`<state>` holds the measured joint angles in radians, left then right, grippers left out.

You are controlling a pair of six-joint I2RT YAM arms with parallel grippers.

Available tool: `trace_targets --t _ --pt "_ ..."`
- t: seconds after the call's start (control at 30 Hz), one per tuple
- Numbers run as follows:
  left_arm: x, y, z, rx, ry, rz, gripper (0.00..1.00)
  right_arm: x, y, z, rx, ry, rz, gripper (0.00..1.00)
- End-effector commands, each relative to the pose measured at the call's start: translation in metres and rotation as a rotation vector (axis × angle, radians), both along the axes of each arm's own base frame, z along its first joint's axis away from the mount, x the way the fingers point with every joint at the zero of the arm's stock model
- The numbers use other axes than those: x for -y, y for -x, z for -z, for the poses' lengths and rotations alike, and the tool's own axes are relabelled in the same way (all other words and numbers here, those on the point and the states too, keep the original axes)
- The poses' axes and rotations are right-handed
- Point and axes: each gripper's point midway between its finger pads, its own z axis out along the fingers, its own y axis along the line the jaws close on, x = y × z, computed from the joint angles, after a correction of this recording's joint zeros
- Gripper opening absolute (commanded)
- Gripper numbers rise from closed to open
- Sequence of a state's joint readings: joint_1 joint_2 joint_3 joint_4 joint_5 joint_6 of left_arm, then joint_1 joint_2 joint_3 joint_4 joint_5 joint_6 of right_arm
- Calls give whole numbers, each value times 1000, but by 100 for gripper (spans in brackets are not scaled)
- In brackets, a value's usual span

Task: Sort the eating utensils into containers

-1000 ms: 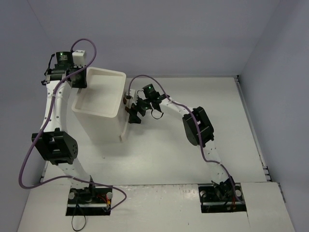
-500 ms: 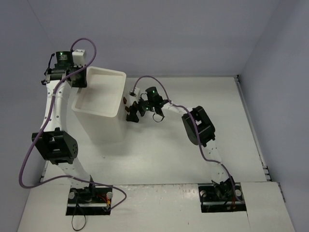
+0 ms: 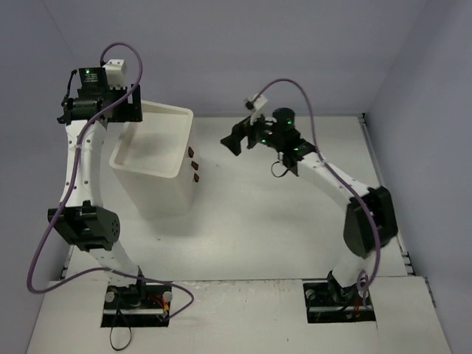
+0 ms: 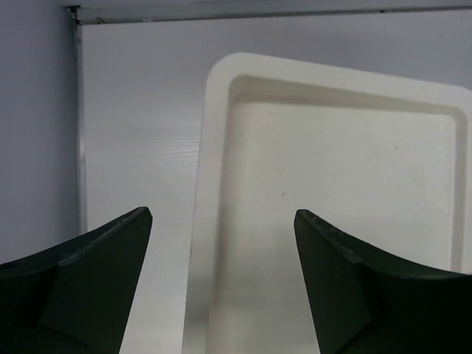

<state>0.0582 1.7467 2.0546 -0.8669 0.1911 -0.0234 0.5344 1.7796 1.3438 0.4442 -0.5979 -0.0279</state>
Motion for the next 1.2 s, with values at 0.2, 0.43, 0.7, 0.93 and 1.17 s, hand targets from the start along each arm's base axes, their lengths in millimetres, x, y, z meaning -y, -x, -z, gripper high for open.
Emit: trace_targets --t 0.2,0.43,0.7,0.93,1.17 --pt "-14 105 -137 370 -42 -125 82 210 33 -147 165 -118 723 100" --pt "-28 199 -110 389 -86 -234 83 314 99 -144 50 -203 1226 100" --pt "-34 267 -35 367 -72 -332 84 346 164 -154 170 -189 1260 100" --pt "-27 285 -4 358 -21 -333 84 366 187 -146 180 -180 1368 100" --pt "-32 292 9 359 -16 -374 84 354 188 -131 164 -162 1309 100"
